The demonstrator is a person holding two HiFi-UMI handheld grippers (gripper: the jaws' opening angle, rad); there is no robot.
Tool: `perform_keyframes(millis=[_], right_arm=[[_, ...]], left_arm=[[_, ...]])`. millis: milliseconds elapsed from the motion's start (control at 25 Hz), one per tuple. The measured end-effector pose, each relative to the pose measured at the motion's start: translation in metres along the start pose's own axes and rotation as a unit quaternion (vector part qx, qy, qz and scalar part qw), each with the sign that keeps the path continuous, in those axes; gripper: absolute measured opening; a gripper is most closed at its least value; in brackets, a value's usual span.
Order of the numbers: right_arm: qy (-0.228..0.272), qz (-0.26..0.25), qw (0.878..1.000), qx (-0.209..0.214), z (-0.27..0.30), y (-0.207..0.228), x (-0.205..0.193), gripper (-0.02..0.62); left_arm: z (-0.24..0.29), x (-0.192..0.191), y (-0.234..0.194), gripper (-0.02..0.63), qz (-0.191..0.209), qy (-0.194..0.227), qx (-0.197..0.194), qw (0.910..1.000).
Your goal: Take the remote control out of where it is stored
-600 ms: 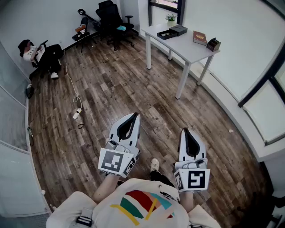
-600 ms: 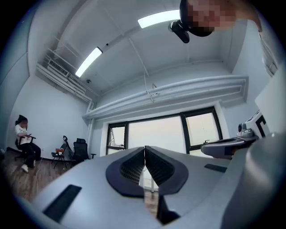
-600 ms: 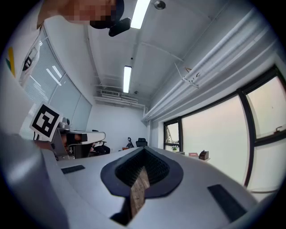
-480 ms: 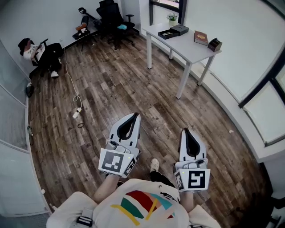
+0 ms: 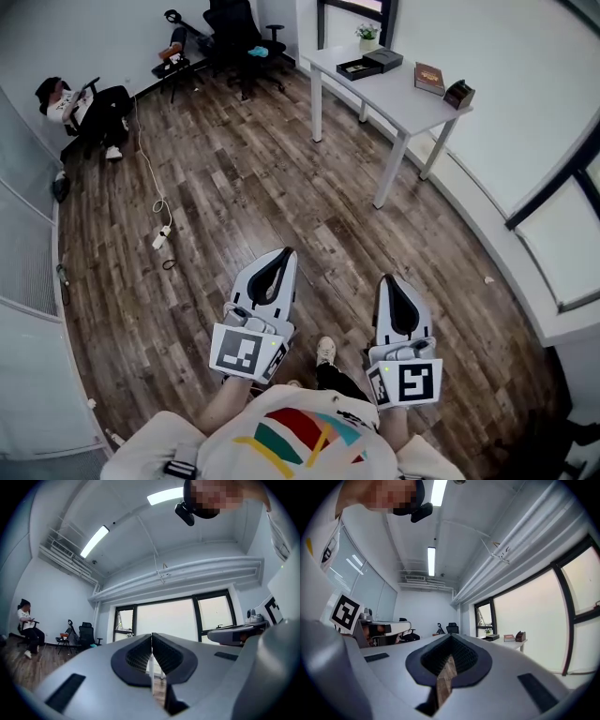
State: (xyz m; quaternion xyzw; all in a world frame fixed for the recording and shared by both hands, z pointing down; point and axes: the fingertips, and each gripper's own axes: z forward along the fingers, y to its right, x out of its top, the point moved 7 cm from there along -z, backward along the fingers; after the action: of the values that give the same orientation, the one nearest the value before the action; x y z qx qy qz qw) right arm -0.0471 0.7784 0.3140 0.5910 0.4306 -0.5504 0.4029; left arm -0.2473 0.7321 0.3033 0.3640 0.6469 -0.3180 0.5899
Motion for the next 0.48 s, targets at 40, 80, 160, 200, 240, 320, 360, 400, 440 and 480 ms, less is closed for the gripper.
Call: perform_keyframes(millis=[40, 80, 160, 200, 240, 320, 360, 400, 440, 480], right_arm=[[-0.005, 0.004, 1.000, 0.002, 0.004, 0.003, -0.003, -0.008], [-0.010, 0.005, 1.000, 0.003, 0.008, 0.007, -0.005, -0.008], [-0.017, 0.004, 1.000, 0.003, 0.013, 0.014, -0.009, -0.008], [-0.017, 0.000, 1.000, 0.003, 0.017, 0.016, -0.010, -0.008], [-0.015, -0.004, 1.000, 0.005, 0.021, 0.018, -0.011, -0.008], [-0.013, -0.016, 1.000, 0.011, 0.030, 0.022, -0.011, -0.008], [-0.013, -0.022, 1.000, 0.014, 0.034, 0.026, -0.010, -0.008], [-0.014, -0.026, 0.999, 0.016, 0.037, 0.031, -0.010, -0.008], [-0.015, -0.027, 0.999, 0.018, 0.040, 0.037, -0.010, -0.008], [-0.015, -0.025, 0.999, 0.020, 0.042, 0.043, -0.010, -0.006]], left_arm=[[0.004, -0.003, -0.002, 0.011, -0.002, -0.004, 0.002, 1.0000], [0.008, -0.006, -0.003, 0.011, -0.005, -0.007, 0.003, 1.0000], [0.017, -0.012, -0.005, 0.011, -0.011, -0.010, 0.004, 0.9999], [0.022, -0.014, -0.008, 0.011, -0.011, -0.009, 0.005, 0.9999], [0.027, -0.014, -0.012, 0.011, -0.010, -0.007, 0.007, 0.9999], [0.038, -0.013, -0.021, 0.011, -0.006, 0.000, 0.015, 0.9999], [0.045, -0.011, -0.024, 0.011, -0.004, 0.003, 0.018, 0.9998], [0.053, -0.010, -0.025, 0.011, -0.001, 0.005, 0.022, 0.9998], [0.061, -0.010, -0.025, 0.011, 0.000, 0.007, 0.024, 0.9997], [0.069, -0.010, -0.025, 0.011, 0.000, 0.008, 0.025, 0.9997]])
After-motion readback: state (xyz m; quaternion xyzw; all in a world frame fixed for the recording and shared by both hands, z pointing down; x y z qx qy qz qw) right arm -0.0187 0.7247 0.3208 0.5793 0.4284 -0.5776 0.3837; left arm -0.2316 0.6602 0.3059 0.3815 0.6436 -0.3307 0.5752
